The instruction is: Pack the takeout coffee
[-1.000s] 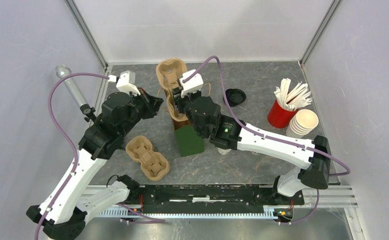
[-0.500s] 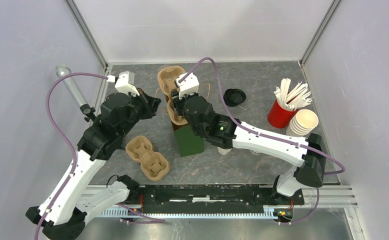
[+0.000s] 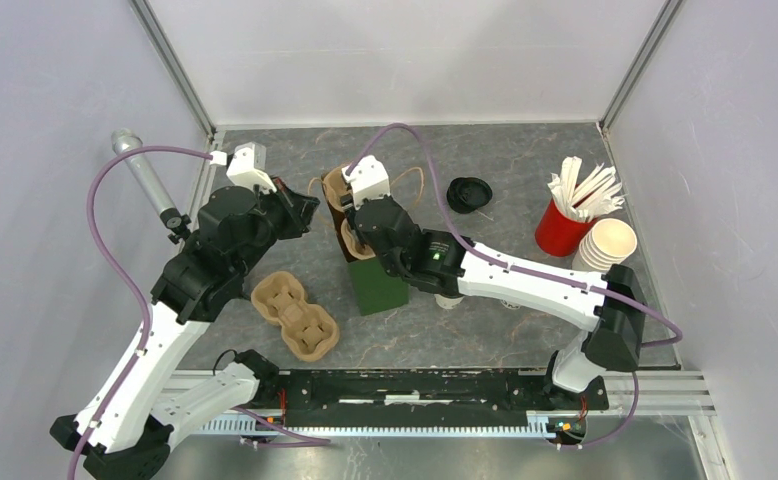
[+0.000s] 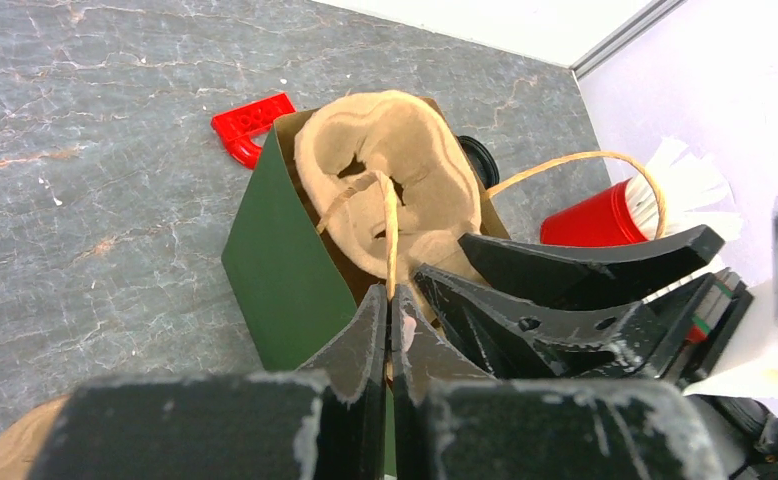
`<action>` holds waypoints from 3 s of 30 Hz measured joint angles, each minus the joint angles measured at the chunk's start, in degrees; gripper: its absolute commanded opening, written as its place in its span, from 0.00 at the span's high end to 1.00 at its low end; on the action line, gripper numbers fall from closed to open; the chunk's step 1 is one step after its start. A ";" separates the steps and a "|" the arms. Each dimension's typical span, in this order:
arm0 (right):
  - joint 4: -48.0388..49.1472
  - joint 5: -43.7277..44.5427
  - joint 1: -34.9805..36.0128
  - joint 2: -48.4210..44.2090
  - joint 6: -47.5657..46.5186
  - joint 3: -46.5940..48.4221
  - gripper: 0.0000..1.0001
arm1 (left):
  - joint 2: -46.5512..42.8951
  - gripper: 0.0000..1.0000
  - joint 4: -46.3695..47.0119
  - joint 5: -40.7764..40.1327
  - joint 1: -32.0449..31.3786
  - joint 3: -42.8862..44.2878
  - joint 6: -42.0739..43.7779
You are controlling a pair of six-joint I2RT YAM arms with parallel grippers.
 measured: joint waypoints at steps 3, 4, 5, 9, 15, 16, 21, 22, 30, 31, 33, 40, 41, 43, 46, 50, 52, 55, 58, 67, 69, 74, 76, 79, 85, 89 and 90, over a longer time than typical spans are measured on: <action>-1.22 -0.44 0.00 0.31 0.24 0.00 0.56 | 0.00 0.98 0.00 0.00 0.00 0.00 0.04; -1.55 -0.55 0.00 0.35 0.31 0.00 0.56 | 0.00 0.98 0.00 0.00 0.00 0.00 0.07; -1.70 -0.61 0.00 0.37 0.31 0.00 0.56 | -0.02 0.98 0.00 0.00 0.00 0.00 0.17; -0.98 -0.90 -0.04 0.42 -0.13 -0.04 0.56 | -0.04 0.98 0.00 0.11 0.00 0.00 0.79; 1.64 -1.11 -0.46 1.62 -1.33 -0.04 0.55 | -0.48 0.98 0.04 0.66 0.00 -0.02 0.83; 1.86 -1.27 -0.61 1.97 -1.38 -0.04 0.55 | -0.61 0.98 0.09 0.72 0.00 -0.11 0.83; 2.69 -2.32 -1.90 2.91 -1.22 -0.04 0.55 | -1.01 0.98 0.13 1.09 0.00 -0.74 0.83; 2.91 -2.56 -2.19 2.95 -1.14 -0.04 0.55 | -1.01 0.98 0.17 1.14 0.00 -0.85 0.83; 3.34 -3.63 -2.73 3.48 1.09 0.61 0.55 | -1.60 0.98 1.38 2.36 0.00 -2.49 0.83; 3.69 -3.80 -2.73 3.48 1.53 0.61 0.55 | -1.64 0.98 1.40 2.38 0.00 -2.56 0.83; 4.39 -4.00 -2.73 3.48 2.49 0.55 0.55 | -1.86 0.98 1.44 2.43 0.00 -2.84 0.81; 6.73 -4.17 -3.13 3.48 4.94 -0.02 0.55 | -1.95 0.98 1.46 2.58 0.00 -2.91 0.83; 6.93 -4.24 -3.21 3.48 5.25 -0.07 0.56 | -1.95 0.98 1.44 2.60 0.00 -2.91 0.83; 7.34 -4.24 -3.48 3.48 5.42 -0.09 0.55 | -1.92 0.98 1.40 2.58 0.00 -2.91 0.83; 7.69 -4.22 -3.82 3.50 5.55 -0.20 0.55 | -1.92 0.98 1.40 2.58 0.00 -2.91 0.83; 7.89 -4.15 -4.28 4.44 5.57 -0.98 0.55 | -1.84 0.98 1.40 2.58 0.00 -2.91 0.83; 7.85 -4.17 -4.44 5.64 5.57 -1.22 0.55 | -1.70 0.98 1.40 2.60 0.00 -2.91 0.83; 7.52 -4.22 -4.68 7.17 5.57 -1.99 0.55 | -1.64 0.98 1.40 2.60 0.00 -2.91 0.83; 7.30 -4.46 -4.90 7.98 5.55 -2.29 0.55 | -1.64 0.98 1.40 2.58 0.00 -2.91 0.85; 5.33 -7.15 -5.25 7.48 5.05 -2.27 0.47 | -1.44 0.95 1.40 2.51 0.00 -2.91 1.25; 4.17 -8.70 -5.25 6.01 4.85 -2.27 0.45 | -1.42 0.89 1.40 2.54 0.00 -2.91 1.27; 3.43 -13.79 -5.25 -1.16 3.80 -2.40 0.34 | -1.40 0.56 1.36 2.60 0.00 -2.91 1.70; 3.06 -16.68 -5.27 -4.35 3.02 -2.38 0.29 | -1.40 0.43 1.22 2.67 0.00 -2.89 2.36; 0.28 -20.31 -5.25 -8.37 1.77 -2.21 0.22 | -1.40 0.29 -0.42 2.86 0.00 -1.92 2.71; -5.99 -23.87 -5.16 -17.97 0.57 -8.24 0.12 | -2.73 0.03 -4.33 3.19 0.00 1.36 5.27; -10.27 -23.76 -5.16 -23.76 -1.51 -8.66 0.02 | -3.19 0.00 -6.91 2.60 0.00 4.24 7.78; -10.27 -23.87 -5.16 -25.42 -2.32 -9.14 0.02 | -3.04 0.00 -7.82 2.29 0.00 5.18 8.24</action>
